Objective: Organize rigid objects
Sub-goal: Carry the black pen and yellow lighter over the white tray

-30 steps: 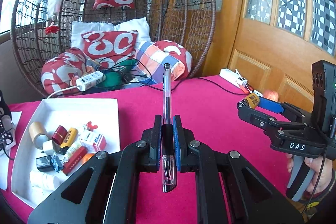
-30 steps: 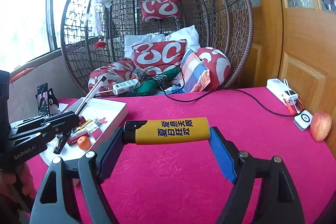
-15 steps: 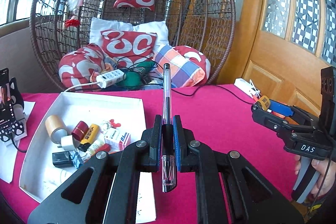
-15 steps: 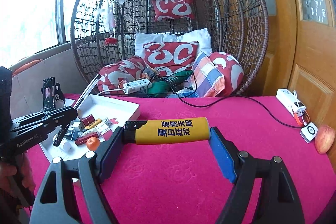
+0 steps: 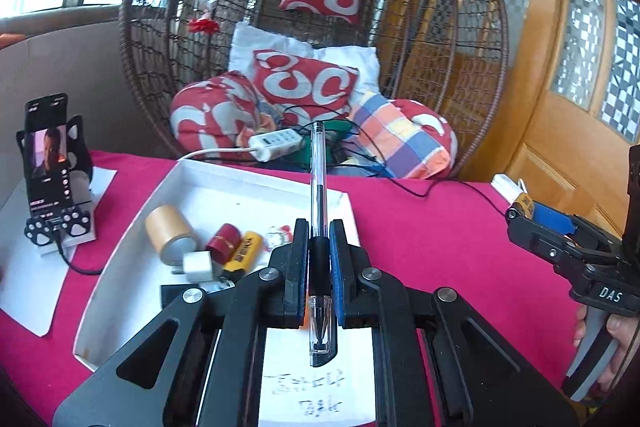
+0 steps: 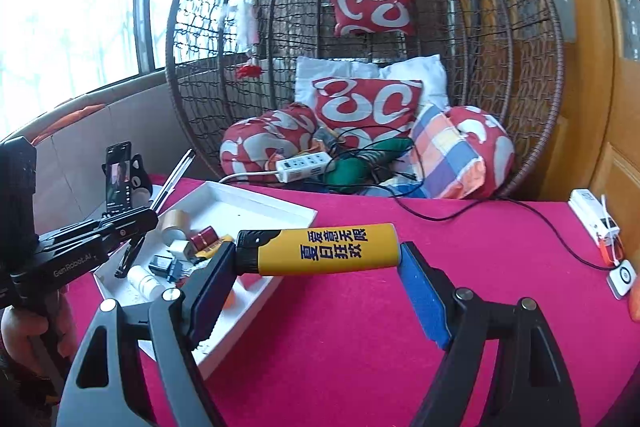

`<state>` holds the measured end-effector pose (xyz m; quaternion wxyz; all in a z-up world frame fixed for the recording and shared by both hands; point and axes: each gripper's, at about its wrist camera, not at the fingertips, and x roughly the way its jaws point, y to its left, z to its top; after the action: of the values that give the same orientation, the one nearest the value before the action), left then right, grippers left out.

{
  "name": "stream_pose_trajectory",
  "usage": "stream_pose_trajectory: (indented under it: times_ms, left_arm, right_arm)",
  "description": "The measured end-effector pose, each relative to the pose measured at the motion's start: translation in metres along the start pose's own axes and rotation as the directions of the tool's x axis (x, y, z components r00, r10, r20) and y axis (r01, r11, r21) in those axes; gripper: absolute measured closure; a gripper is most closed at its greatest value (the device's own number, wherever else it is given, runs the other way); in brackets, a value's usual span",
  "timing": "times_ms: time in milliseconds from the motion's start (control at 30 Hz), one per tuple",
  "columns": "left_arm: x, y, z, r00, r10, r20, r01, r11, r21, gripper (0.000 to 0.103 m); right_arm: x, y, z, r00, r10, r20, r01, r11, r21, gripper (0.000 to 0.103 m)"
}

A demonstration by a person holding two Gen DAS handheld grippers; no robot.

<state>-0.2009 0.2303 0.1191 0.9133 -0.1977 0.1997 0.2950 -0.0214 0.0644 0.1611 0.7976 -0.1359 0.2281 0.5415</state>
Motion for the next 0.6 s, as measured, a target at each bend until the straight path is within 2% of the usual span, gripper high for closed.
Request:
stream_pose_trajectory:
  times_ms: [300,433,600]
  left_arm:
    - [0.017,0.043,-0.014,0.993,0.103,-0.057,-0.106,0.993,-0.047,0.094]
    - [0.027,0.063,-0.023,0.987,0.128,-0.100,-0.136,0.988,-0.073,0.093]
    - [0.035,0.080,-0.029,0.982,0.144,-0.126,-0.157,0.983,-0.098,0.093]
  right_arm:
    - [0.043,0.048,0.002,0.991,0.111,-0.074,-0.116,0.991,-0.060,0.022]
    - [0.067,0.079,-0.013,0.974,0.174,-0.145,-0.188,0.978,-0.091,0.022]
    - [0.095,0.107,-0.032,0.953,0.204,-0.224,-0.236,0.963,-0.126,0.022]
